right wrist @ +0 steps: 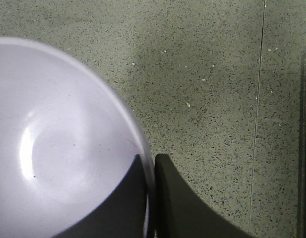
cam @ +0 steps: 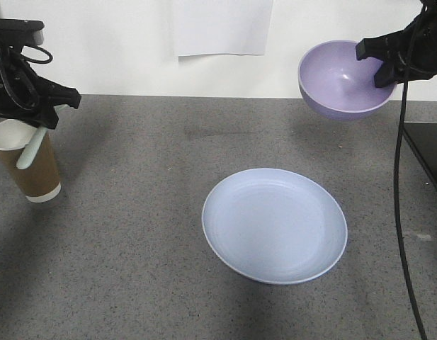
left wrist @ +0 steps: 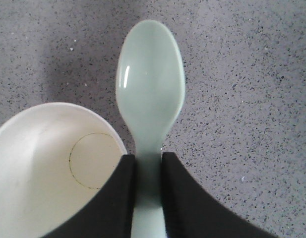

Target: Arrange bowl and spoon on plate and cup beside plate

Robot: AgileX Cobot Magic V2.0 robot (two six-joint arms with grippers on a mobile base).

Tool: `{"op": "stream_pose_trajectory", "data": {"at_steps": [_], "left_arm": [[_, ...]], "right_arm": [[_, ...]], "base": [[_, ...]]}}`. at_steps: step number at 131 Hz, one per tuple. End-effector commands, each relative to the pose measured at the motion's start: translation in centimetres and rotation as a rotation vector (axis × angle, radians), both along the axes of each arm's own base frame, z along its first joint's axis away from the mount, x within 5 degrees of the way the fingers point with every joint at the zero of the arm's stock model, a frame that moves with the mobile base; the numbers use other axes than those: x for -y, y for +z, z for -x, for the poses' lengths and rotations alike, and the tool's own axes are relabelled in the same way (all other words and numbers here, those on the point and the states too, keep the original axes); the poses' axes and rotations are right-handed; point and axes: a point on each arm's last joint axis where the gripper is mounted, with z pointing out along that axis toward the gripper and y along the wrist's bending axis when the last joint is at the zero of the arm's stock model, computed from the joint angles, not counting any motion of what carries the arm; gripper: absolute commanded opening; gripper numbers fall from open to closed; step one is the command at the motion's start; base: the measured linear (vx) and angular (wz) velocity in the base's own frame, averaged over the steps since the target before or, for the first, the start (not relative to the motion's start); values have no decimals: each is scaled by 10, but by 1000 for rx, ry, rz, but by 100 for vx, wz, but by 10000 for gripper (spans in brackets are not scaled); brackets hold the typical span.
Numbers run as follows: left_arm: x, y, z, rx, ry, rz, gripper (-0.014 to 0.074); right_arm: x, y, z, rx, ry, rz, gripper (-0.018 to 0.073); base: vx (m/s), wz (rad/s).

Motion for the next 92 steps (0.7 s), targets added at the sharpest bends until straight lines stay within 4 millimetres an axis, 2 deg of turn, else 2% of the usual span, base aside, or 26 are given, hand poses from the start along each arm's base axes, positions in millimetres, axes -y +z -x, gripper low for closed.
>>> {"op": "stream_pose_trajectory", "data": {"at_steps": [1,92], "left_arm": [[1,31,9,116,0,18,-8],[1,31,9,116,0,18,-8]], "right_arm": [[0,32,11,131,-1,-3,-8],[0,32,11,131,-1,-3,-8]], "base": [[2,1],[1,0]]}}
